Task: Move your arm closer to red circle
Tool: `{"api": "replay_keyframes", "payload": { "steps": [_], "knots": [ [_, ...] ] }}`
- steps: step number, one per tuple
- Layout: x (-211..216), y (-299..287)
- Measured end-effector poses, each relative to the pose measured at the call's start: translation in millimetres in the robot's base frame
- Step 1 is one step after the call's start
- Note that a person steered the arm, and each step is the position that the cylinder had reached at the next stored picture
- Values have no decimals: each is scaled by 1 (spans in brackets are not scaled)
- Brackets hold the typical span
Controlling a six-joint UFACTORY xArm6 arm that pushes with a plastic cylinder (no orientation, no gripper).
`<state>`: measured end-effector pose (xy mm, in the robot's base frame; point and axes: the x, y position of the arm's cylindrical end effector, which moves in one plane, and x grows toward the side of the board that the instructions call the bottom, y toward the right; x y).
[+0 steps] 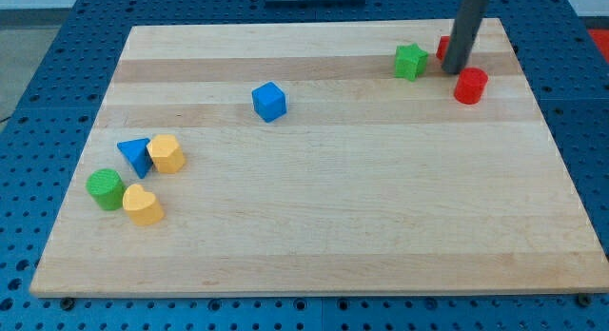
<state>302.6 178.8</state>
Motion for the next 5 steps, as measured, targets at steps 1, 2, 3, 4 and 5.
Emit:
{"api": "replay_keyframes", "payload": {
  "steps": [1, 2, 3, 4, 5],
  "knots": [
    [0, -61],
    [0, -86],
    [25, -58],
    [25, -5],
    [22, 23]
  ]
}}
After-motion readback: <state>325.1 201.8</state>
